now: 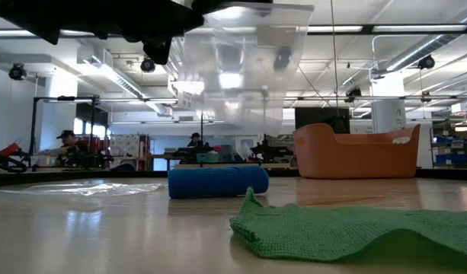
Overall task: Roll bandage
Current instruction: Open the transparent zip bag
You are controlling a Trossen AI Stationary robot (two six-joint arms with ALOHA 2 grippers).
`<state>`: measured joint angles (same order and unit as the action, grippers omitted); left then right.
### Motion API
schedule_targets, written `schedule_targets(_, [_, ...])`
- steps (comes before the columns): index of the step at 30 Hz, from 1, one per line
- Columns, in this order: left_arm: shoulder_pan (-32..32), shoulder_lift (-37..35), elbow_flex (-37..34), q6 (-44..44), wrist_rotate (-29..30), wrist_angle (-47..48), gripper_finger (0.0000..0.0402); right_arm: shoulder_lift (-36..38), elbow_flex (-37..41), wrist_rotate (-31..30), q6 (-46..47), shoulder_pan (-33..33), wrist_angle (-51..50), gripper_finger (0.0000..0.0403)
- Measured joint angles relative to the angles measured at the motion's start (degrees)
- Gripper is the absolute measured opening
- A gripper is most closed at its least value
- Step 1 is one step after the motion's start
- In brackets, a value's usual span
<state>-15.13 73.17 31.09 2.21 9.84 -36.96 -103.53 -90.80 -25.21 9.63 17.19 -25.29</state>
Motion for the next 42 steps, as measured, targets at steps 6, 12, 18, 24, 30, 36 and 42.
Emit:
schedule_targets(6, [-0.71, -1.06, 0.18, -1.11, -0.27, 2.89, 0.0008, 0.75, 0.02, 1.08, 0.23, -0.16, -1.91, 0.0003])
schedule_targets(12, [-1.62, -3.06, 0.31, -2.34, -0.89, 4.48, 0.0049, 1.14, 0.10, 5.50, 0.23, -0.20, -4.72, 0.0003])
schedule_targets(18, [-2.37, -3.56, 0.33, -3.66, -0.79, 4.60, 0.0073, 1.20, 0.07, 6.05, 1.31, -0.15, -5.98, 0.0002])
schedule_targets(24, [-2.34, -3.10, 0.33, -4.32, -0.41, 4.84, 0.0075, 1.31, -0.37, 6.16, 1.92, -0.09, -5.93, 0.0002])
schedule_targets(30, [-2.34, -3.08, 0.33, -4.09, -0.38, 4.83, 0.0074, 1.40, -1.18, 6.16, 1.77, -0.09, -5.74, 0.0002])
schedule_targets(36, [-2.34, -3.08, 0.32, -3.33, -0.36, 4.40, 0.0074, 1.36, -1.18, 6.23, 1.79, -0.09, -5.85, 0.0002])
schedule_targets(42, [-2.30, -3.04, 0.31, -2.13, 0.16, 3.25, 0.0029, 1.31, -1.18, 6.52, 1.82, -0.09, -5.74, 0.0002])
